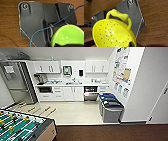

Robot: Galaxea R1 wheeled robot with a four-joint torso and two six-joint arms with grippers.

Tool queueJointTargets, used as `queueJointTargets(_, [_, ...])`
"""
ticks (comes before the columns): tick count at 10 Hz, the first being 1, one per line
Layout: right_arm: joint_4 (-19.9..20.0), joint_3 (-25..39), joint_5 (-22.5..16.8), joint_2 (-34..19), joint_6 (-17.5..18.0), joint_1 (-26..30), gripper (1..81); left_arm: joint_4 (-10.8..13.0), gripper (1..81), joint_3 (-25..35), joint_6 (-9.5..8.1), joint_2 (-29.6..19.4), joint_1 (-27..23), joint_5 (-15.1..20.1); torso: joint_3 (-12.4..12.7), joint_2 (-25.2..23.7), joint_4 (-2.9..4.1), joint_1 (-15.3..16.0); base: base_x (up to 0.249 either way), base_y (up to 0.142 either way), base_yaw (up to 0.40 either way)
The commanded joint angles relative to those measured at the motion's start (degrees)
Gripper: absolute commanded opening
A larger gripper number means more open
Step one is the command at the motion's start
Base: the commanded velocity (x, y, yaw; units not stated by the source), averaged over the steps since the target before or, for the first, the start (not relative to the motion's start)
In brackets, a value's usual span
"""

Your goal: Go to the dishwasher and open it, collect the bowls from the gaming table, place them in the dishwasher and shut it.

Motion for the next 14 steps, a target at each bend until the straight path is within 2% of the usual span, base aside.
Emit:
queueJointTargets(1, [-0.3,0.2,-3.4,-1.0,-0.1,1.9,1.0,0.5,1.0,0.1,0.43,-0.2,-2.3,2.9,0.0,0.0,0.0,0.0,0.194,0.0,0.0])
queueJointTargets(12, [-0.3,1.0,-3.7,-1.0,0.0,1.8,1.0,-0.1,1.0,0.1,0.25,0.3,-2.3,2.8,0.0,0.0,0.0,0.0,0.194,0.0,0.0])
queueJointTargets(14, [-0.4,3.8,-6.1,-2.0,0.0,1.7,1.0,-0.1,1.0,-0.1,0.25,0.2,-2.3,2.9,0.0,0.0,0.0,0.0,0.194,0.0,0.0])
